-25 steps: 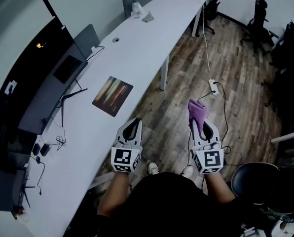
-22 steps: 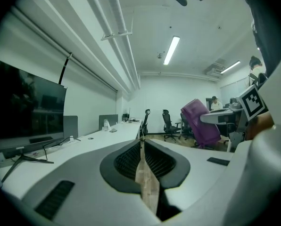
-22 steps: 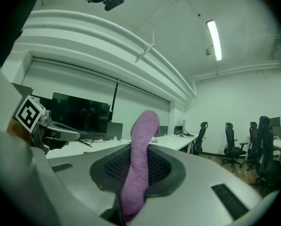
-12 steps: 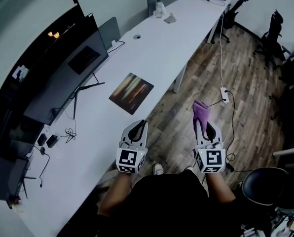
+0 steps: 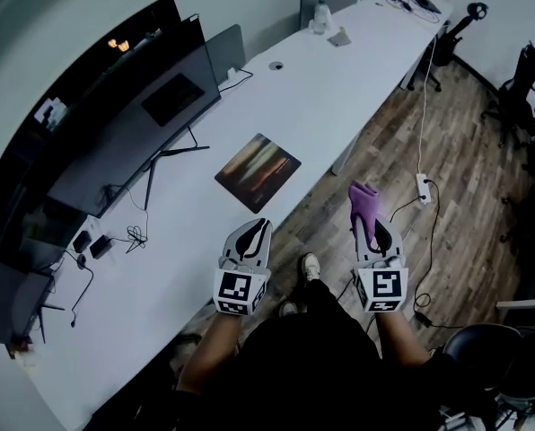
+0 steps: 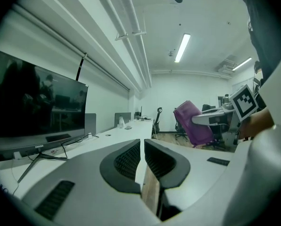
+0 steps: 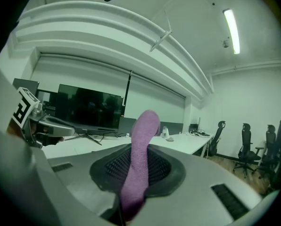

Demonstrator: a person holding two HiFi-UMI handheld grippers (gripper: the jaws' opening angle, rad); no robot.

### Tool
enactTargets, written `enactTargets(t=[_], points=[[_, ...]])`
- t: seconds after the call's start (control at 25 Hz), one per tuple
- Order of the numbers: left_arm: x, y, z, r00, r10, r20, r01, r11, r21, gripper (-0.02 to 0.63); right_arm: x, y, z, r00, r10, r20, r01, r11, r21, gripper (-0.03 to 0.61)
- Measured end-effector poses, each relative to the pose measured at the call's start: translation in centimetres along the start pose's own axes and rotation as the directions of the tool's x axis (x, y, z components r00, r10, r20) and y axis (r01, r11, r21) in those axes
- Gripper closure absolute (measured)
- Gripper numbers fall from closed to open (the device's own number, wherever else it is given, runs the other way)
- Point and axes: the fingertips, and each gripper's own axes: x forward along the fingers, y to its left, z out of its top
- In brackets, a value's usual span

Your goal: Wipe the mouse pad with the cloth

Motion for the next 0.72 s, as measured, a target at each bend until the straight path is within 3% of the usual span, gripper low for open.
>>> enactTargets(t=[0.4,0.72], points=[[4.1,4.9,-0.3,0.991,0.124,-0.043,-0.124,0.992,-0.009,0.569,8.8,-0.8,0.4,0.99,0.14,0.012,-0.141,0.99,0.021,0.506],[6.9,9.6,-0.1,0.97,0.237,-0.06,-0.238,0.971,-0.02,0.569,16.0,-0.5,-0.2,0.974,0.225,-0.012,-0.225,0.974,-0.001,0.506]])
